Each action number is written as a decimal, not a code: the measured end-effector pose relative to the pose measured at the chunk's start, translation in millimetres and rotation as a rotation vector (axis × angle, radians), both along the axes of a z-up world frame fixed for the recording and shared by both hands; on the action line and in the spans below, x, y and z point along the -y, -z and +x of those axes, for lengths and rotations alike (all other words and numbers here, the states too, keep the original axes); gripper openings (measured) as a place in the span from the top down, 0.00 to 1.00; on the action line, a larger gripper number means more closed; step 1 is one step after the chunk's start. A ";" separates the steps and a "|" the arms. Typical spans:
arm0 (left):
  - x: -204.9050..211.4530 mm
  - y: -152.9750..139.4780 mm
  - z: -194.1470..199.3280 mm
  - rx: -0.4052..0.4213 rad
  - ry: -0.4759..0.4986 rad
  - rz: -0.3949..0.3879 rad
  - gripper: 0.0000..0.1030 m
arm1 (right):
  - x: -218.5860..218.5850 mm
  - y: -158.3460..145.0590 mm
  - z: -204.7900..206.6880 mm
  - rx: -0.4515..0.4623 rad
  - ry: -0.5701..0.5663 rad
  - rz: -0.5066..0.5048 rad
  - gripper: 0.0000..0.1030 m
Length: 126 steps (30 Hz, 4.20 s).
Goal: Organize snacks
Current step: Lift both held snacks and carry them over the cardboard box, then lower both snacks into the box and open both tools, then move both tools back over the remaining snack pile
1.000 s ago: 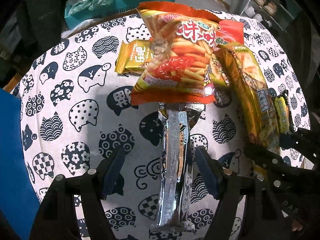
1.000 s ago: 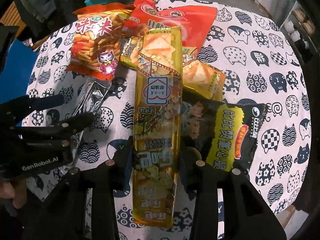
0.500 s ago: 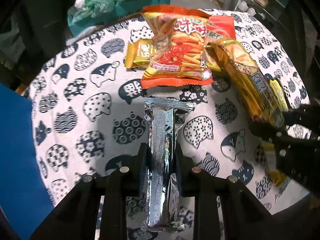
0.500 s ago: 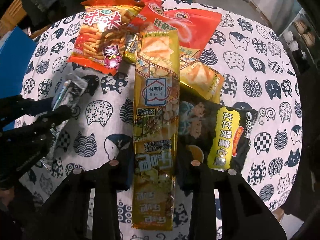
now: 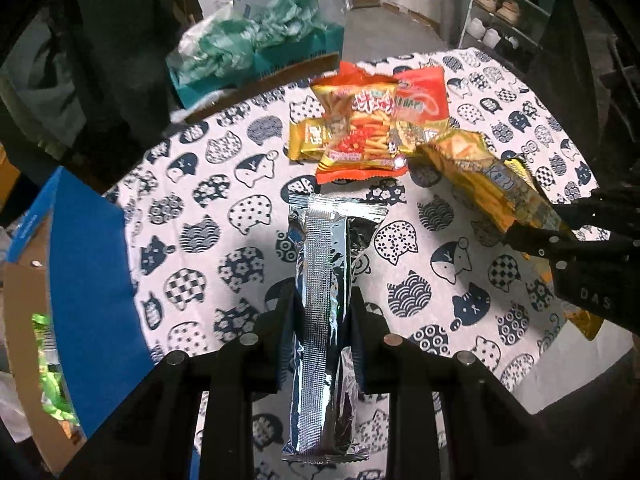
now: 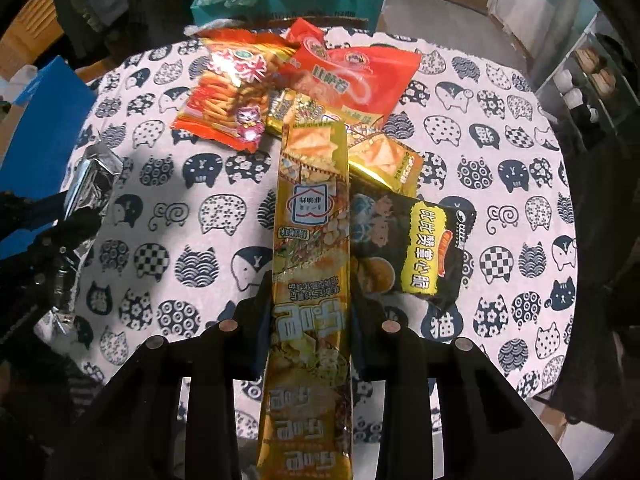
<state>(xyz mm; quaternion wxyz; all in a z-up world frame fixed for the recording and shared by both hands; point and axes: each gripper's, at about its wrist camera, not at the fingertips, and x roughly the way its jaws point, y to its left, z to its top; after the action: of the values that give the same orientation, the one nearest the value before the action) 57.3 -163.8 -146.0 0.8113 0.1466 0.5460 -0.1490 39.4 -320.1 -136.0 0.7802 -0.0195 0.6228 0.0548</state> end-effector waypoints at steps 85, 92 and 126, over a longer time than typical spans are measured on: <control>-321.5 -71.9 -26.0 0.177 -0.495 0.026 0.31 | -355.3 -107.8 39.1 0.115 -0.524 0.202 0.58; -315.5 -75.2 -28.4 0.182 -0.479 0.049 0.30 | -344.5 -110.6 36.0 0.144 -0.515 0.143 0.36; -146.4 -74.6 -4.2 0.148 -0.178 0.044 0.22 | -120.1 -57.6 48.5 0.022 -0.242 -0.060 0.22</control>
<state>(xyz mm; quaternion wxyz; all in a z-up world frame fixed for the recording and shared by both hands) 53.1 -17.4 -71.4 0.8561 0.1258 0.4984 -0.0532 87.9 -200.0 -78.5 0.7739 -0.1183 0.6085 0.1296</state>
